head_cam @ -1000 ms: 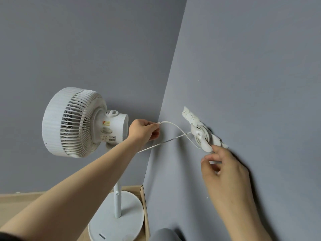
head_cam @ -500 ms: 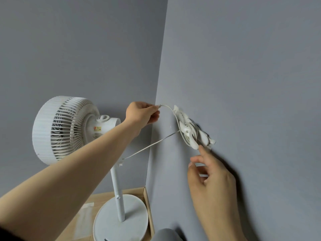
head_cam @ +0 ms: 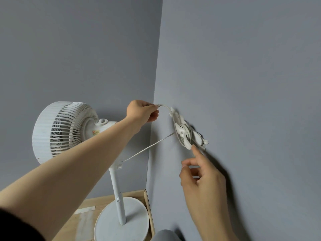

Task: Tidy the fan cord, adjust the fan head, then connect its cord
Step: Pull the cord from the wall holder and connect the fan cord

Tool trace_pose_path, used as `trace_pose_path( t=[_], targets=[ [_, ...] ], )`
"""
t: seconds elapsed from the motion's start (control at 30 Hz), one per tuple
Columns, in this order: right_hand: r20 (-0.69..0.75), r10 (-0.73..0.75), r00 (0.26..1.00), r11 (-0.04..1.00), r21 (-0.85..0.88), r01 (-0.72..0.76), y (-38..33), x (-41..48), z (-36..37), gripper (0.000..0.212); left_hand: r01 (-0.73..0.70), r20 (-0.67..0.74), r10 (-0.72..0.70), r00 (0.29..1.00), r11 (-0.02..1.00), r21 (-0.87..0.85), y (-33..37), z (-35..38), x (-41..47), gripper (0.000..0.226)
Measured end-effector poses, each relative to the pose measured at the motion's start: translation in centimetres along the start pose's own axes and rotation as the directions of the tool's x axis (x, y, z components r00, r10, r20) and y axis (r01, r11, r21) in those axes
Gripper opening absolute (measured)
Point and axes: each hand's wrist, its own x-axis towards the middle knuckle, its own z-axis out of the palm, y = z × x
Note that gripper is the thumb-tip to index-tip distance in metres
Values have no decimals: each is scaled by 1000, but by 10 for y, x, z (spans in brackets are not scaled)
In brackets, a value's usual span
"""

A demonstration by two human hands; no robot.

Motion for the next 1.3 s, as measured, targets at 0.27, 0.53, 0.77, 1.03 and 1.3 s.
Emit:
trace_pose_path(
  t=[0.27, 0.53, 0.77, 1.03, 1.3],
  targets=[
    [-25, 2, 1000, 1000, 24, -2, 2, 2, -1, 53, 165, -50, -164, 985, 986, 15, -45, 7, 2, 18],
    [-25, 40, 999, 997, 68, -38, 4, 2, -1, 52, 43, 2, -43, 999, 999, 2, -13, 24, 8, 14],
    [6, 37, 999, 998, 59, -37, 3, 1, -2, 43, -426, 180, 392, 902, 877, 224, 35, 26, -18, 12],
    [-21, 39, 999, 998, 49, -38, 4, 1, -1, 53, -661, 406, 526, 747, 654, 369, 48, 15, -60, 11],
    [-6, 48, 999, 999, 23, -48, 5, 1, -4, 47, -704, 548, 485, 681, 640, 309, 53, 8, -80, 13]
  ],
)
